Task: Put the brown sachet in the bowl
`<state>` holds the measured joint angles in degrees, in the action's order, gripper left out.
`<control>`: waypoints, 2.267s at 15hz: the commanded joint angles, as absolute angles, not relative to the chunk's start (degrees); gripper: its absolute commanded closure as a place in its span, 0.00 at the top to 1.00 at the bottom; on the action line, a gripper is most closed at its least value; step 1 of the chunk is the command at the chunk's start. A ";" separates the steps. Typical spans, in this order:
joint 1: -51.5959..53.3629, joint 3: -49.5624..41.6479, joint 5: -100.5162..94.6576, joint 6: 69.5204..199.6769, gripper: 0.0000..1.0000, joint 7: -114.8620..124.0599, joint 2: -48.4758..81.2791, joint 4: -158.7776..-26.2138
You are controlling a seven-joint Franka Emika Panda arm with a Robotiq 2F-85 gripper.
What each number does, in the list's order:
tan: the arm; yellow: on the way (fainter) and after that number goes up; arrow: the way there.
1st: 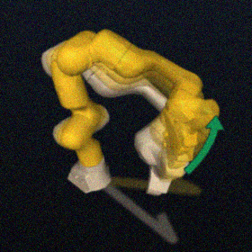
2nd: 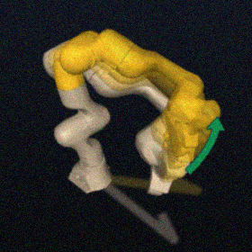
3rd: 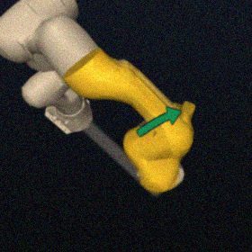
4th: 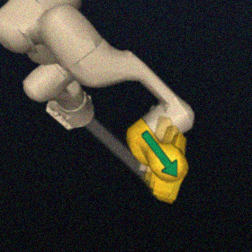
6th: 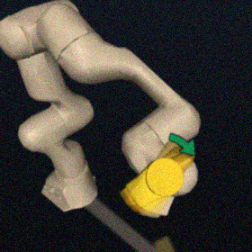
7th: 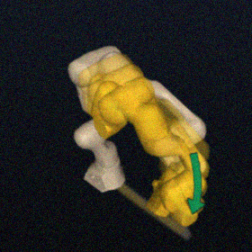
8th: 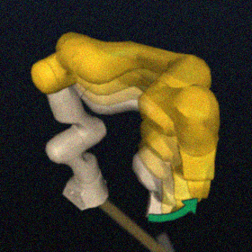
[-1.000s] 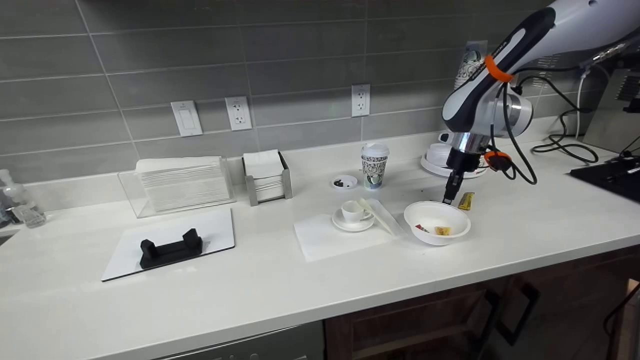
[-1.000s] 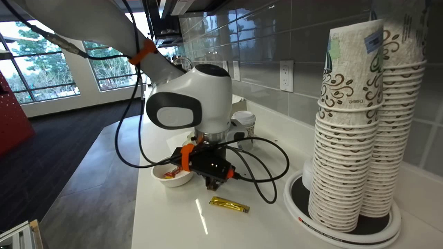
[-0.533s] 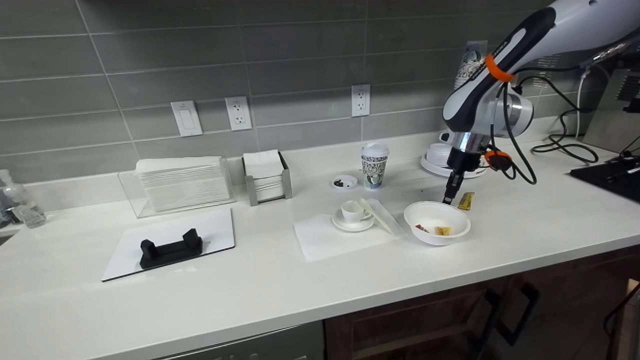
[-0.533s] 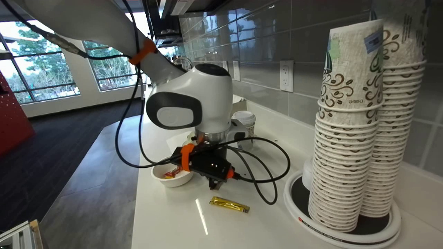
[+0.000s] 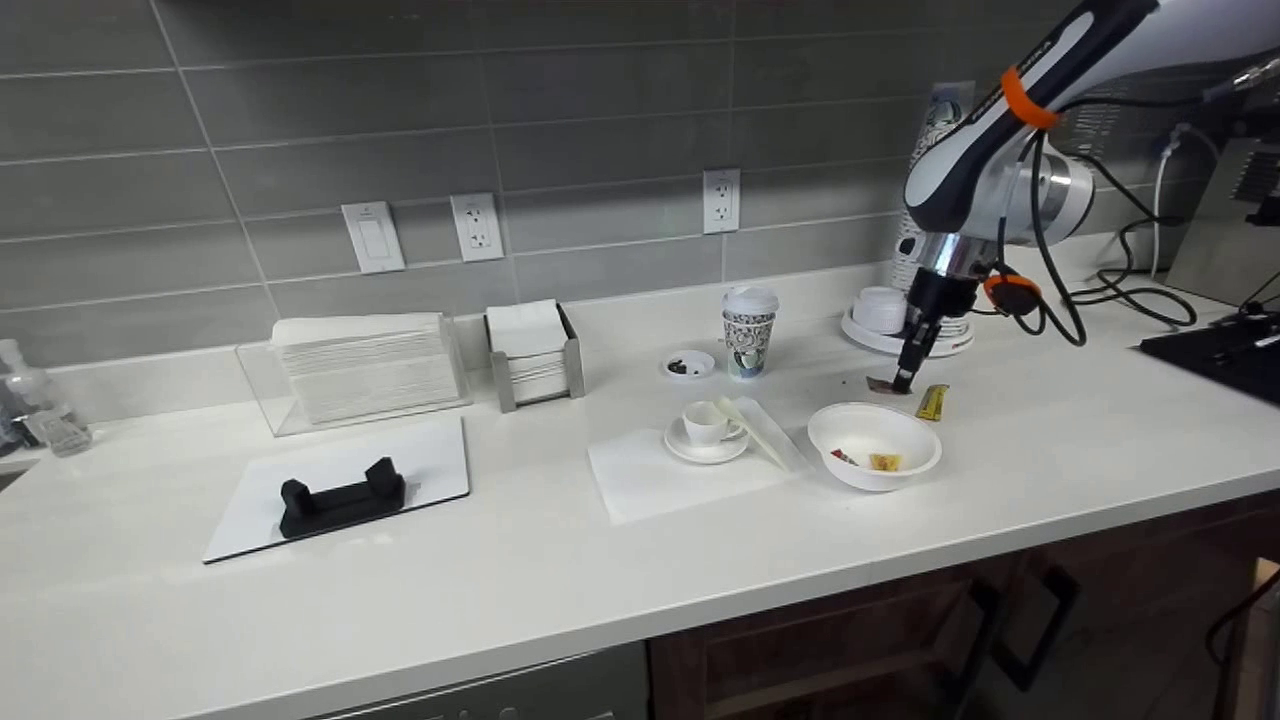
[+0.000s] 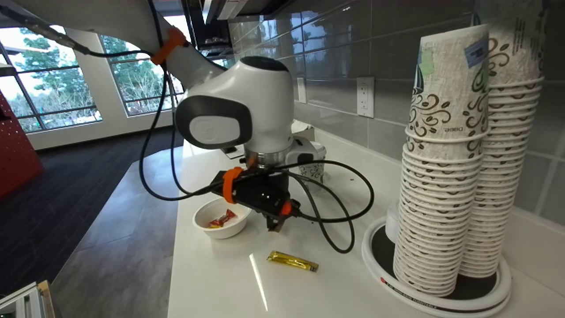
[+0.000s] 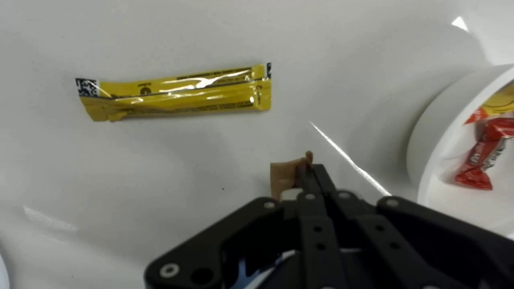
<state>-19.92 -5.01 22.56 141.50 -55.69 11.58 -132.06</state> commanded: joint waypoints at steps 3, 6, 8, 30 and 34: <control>-18.72 -8.20 20.50 130.32 0.00 -56.34 0.98 -137.23; -18.12 -9.84 23.21 124.64 0.00 -60.14 -4.30 -139.12; -17.15 -10.95 23.91 121.62 0.00 -61.80 -7.56 -140.54; -6.08 -8.99 23.45 123.79 0.00 -52.48 -14.23 -148.04; -3.92 -7.68 22.65 127.66 0.00 -47.83 -13.57 -148.14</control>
<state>-5.28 -8.50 24.19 124.96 -51.72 -13.65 -147.70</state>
